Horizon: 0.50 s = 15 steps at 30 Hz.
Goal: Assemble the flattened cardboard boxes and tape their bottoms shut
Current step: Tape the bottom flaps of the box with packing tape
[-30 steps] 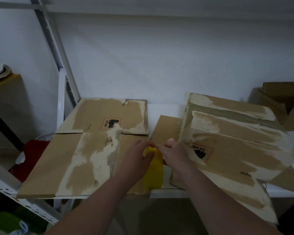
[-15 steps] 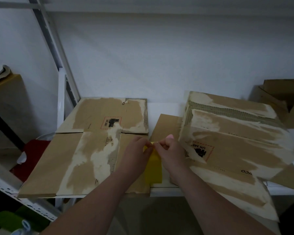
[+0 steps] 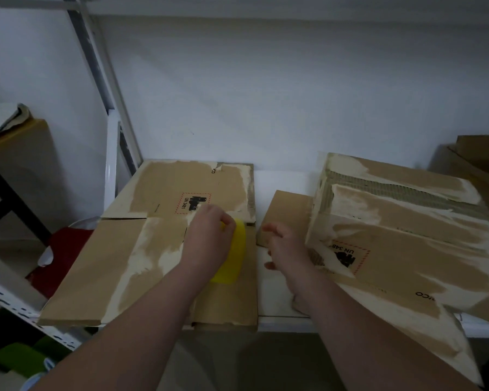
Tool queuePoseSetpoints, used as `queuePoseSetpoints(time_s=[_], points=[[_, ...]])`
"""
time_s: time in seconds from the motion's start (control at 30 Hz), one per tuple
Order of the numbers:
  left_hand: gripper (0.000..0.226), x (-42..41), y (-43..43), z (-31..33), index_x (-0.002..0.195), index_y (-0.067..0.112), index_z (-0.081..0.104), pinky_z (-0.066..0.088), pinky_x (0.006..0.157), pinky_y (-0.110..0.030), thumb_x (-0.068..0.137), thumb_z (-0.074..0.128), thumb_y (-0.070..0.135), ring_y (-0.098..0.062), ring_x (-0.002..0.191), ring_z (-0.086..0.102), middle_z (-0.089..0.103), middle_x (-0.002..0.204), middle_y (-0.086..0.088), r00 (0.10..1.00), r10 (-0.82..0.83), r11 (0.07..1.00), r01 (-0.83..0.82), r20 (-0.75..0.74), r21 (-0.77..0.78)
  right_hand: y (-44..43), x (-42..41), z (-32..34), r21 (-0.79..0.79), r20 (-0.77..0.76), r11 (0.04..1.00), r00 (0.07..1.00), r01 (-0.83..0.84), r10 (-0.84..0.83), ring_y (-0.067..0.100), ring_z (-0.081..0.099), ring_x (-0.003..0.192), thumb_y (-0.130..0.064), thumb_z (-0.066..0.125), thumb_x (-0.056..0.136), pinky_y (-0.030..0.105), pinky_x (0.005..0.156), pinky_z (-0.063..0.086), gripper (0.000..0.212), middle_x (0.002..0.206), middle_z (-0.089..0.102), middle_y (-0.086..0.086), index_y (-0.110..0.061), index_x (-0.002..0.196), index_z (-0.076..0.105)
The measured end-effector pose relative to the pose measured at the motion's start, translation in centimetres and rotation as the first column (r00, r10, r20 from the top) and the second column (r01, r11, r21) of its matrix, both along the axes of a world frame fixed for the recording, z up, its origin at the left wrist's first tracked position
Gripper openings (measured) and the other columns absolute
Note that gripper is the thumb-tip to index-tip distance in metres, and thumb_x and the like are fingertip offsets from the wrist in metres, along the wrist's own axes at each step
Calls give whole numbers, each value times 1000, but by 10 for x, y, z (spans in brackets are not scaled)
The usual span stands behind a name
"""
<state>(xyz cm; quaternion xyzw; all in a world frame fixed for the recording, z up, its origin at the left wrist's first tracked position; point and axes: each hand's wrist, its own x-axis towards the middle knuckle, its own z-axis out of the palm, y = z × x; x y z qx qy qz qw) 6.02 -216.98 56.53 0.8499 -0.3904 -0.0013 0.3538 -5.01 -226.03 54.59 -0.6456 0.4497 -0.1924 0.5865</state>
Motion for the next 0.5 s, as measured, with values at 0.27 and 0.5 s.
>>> queuePoseSetpoints(time_s=[0.27, 0.5], points=[[27, 35, 7, -15, 115, 11, 54, 47, 66, -31, 91, 49, 2, -24, 100, 57, 39, 126, -4, 935, -204, 826, 6, 289, 564, 4, 41, -42, -41, -183, 952, 939, -303, 291, 19, 55, 89, -5, 48, 92, 33, 76, 49, 57, 91, 56, -4, -21, 144, 31], [31, 34, 7, -41, 117, 19, 49, 55, 74, -46, 89, 51, 6, -25, 108, 56, 40, 122, -2, 952, -239, 752, 55, 194, 657, -5, 28, -20, -296, -414, 864, 870, -408, 269, 17, 53, 115, -20, 60, 90, 25, 92, 42, 48, 123, 59, 0, -19, 137, 50]])
